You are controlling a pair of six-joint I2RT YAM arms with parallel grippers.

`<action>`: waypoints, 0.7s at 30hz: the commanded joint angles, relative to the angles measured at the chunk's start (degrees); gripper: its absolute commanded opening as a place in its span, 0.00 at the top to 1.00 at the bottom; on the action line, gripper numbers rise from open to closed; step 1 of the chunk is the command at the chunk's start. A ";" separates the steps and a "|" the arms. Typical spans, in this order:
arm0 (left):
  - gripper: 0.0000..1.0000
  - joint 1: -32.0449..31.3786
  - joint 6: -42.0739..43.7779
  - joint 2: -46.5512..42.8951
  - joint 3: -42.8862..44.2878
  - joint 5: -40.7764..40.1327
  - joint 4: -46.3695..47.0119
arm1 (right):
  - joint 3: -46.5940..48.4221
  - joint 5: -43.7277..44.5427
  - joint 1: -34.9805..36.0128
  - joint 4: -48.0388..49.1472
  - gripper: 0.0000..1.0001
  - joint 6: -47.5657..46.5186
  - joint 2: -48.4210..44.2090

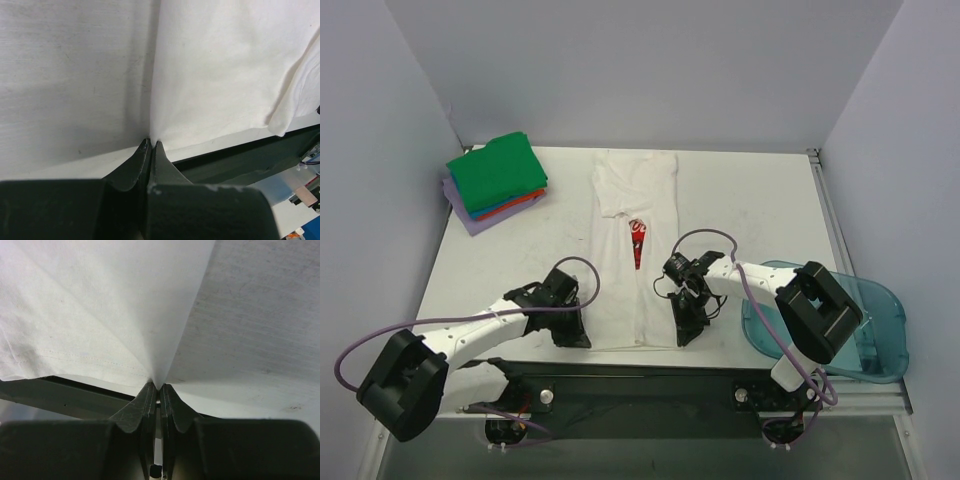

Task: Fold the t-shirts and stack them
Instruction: Grab the bottom of the folded rectangular tshirt with both arms

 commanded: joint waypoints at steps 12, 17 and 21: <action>1.00 -0.44 -3.18 -11.60 0.36 -1.41 -5.81 | -0.52 -2.55 -0.39 -6.67 1.00 -1.38 -6.41; 1.00 -0.53 -1.77 -16.08 2.66 -0.10 -14.77 | 0.97 -4.48 -0.31 -12.02 1.00 -1.29 -10.72; 1.00 -0.71 -1.59 -19.77 5.64 0.43 -22.06 | 2.03 -5.89 0.05 -16.86 1.00 -0.42 -14.58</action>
